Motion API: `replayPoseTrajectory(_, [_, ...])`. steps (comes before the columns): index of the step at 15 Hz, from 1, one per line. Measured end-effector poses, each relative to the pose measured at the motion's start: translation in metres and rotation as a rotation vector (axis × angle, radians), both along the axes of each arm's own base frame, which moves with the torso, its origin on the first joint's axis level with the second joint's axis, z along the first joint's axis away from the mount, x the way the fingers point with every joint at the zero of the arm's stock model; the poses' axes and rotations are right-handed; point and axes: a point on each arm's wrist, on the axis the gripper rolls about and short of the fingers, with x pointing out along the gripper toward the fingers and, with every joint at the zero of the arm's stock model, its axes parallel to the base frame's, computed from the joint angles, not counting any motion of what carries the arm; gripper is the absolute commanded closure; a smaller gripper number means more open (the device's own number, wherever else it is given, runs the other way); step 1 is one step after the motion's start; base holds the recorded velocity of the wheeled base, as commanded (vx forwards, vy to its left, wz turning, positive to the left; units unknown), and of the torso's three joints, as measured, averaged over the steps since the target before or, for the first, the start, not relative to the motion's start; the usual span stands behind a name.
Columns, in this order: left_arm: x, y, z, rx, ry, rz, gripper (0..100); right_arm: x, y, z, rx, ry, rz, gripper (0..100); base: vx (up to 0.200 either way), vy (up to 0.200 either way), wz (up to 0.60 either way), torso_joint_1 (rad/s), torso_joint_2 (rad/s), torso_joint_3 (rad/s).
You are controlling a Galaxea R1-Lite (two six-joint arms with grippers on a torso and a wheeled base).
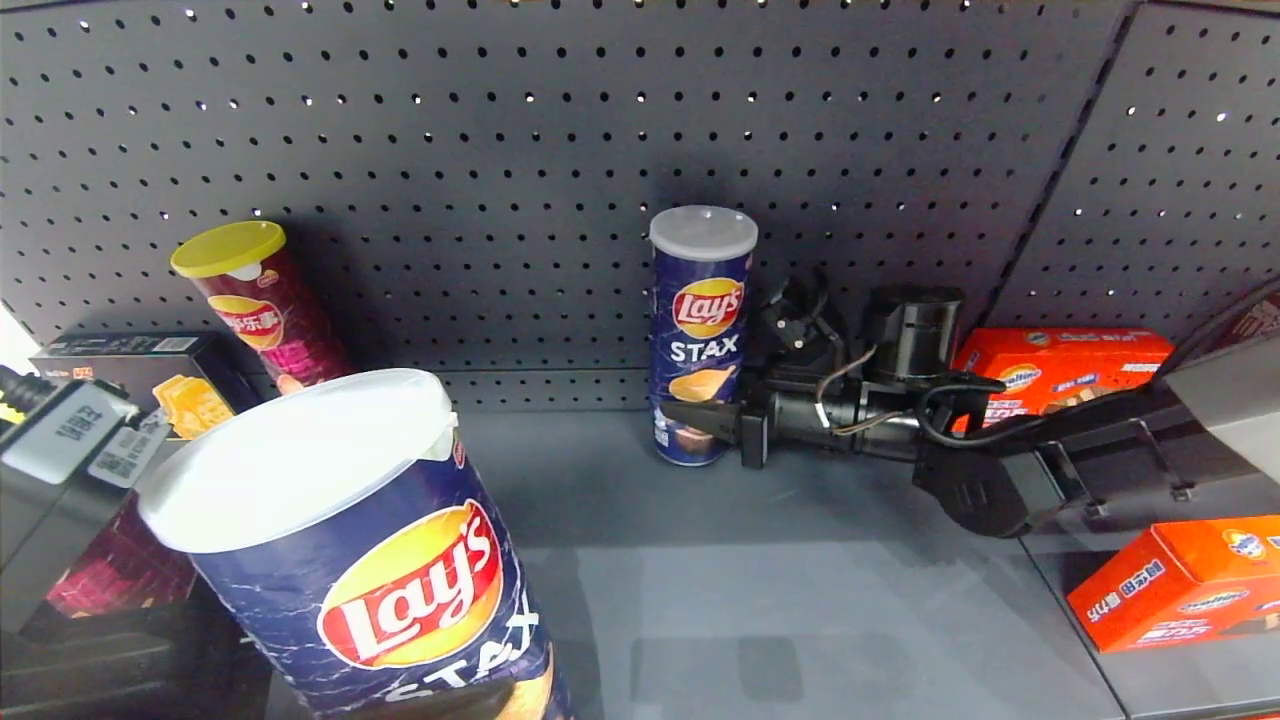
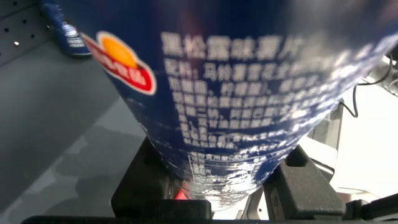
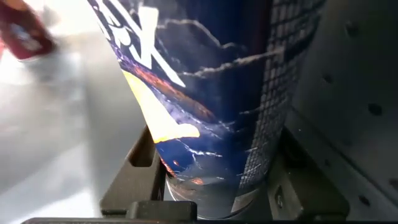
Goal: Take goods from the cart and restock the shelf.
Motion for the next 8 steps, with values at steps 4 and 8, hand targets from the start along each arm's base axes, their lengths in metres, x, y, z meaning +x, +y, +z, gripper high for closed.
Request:
replayPoseTrajectory(4, [0.000,0.000,-0.001,0.005,-0.004,-0.001,100,-0.051,-0.005,0.020,0.004,-0.006,-0.004,100,0.000,0.000,0.00,0.000,0.00,0.000])
replayPoseTrajectory(8, [0.000,0.000,-0.001,0.005,-0.005,0.000,100,-0.111,-0.011,0.020,-0.018,0.016,0.012,100,0.000,0.000,0.00,0.000,0.00,0.000])
